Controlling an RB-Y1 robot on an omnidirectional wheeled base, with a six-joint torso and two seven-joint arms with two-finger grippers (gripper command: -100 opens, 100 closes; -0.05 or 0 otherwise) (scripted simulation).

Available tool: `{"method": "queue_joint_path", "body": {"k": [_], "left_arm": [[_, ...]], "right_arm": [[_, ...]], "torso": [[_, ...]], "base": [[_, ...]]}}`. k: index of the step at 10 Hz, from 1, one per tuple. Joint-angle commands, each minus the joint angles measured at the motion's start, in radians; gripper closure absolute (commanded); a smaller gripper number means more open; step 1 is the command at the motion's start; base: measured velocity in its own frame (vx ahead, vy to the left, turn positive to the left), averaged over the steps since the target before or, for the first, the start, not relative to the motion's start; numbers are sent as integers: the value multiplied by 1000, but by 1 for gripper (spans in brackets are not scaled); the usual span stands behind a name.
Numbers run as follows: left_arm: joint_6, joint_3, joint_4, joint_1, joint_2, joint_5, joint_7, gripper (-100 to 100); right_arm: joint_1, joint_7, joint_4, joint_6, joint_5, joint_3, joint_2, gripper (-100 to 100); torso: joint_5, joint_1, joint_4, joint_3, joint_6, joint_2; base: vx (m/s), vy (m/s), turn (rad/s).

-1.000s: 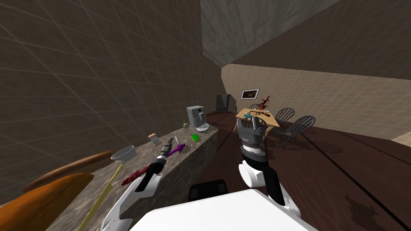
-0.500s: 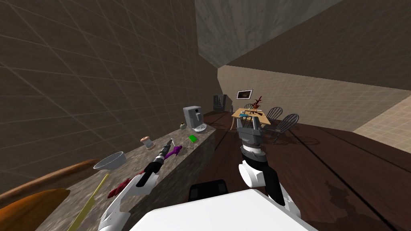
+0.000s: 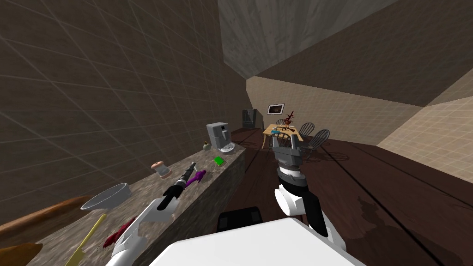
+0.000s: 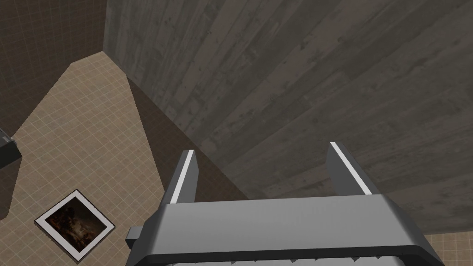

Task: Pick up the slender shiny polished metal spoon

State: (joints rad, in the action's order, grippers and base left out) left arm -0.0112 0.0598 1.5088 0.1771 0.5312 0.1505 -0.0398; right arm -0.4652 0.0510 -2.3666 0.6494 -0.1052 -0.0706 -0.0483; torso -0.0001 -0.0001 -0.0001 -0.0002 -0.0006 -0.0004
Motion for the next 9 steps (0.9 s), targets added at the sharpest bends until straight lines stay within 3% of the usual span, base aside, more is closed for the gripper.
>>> {"method": "queue_joint_path", "body": {"k": [1,4,5,6,7,8,9], "left_arm": [[-21,0,-38,-16,20,11,7,-100],[-43,-1,-81,-34,49,21,14,-100],[-40,-1,-69,-30,43,19,12,-100],[-40,-1,-72,-31,43,19,13,0],[-40,-1,-71,-31,43,19,12,-100],[-40,-1,-71,-31,43,19,12,100],[-40,-1,-71,-31,43,19,12,100]], "right_arm": [[0,0,0,0,0,0,0,0],[0,0,0,0,0,0,0,0],[0,0,0,0,0,0,0,0],[0,0,0,0,0,0,0,0],[0,0,0,0,0,0,0,0],[0,0,0,0,0,0,0,0],[0,0,0,0,0,0,0,0]], "torso": [[0,0,0,0,0,0],[0,0,0,0,0,0],[0,0,0,0,0,0],[0,0,0,0,-1,0],[0,0,0,0,-1,0],[0,0,0,0,-1,0],[0,0,0,0,-1,1]], "base": [[4,-2,-148],[2,-1,-61],[1,1,-17],[0,0,0],[0,0,0],[0,0,0],[0,0,0]]}}
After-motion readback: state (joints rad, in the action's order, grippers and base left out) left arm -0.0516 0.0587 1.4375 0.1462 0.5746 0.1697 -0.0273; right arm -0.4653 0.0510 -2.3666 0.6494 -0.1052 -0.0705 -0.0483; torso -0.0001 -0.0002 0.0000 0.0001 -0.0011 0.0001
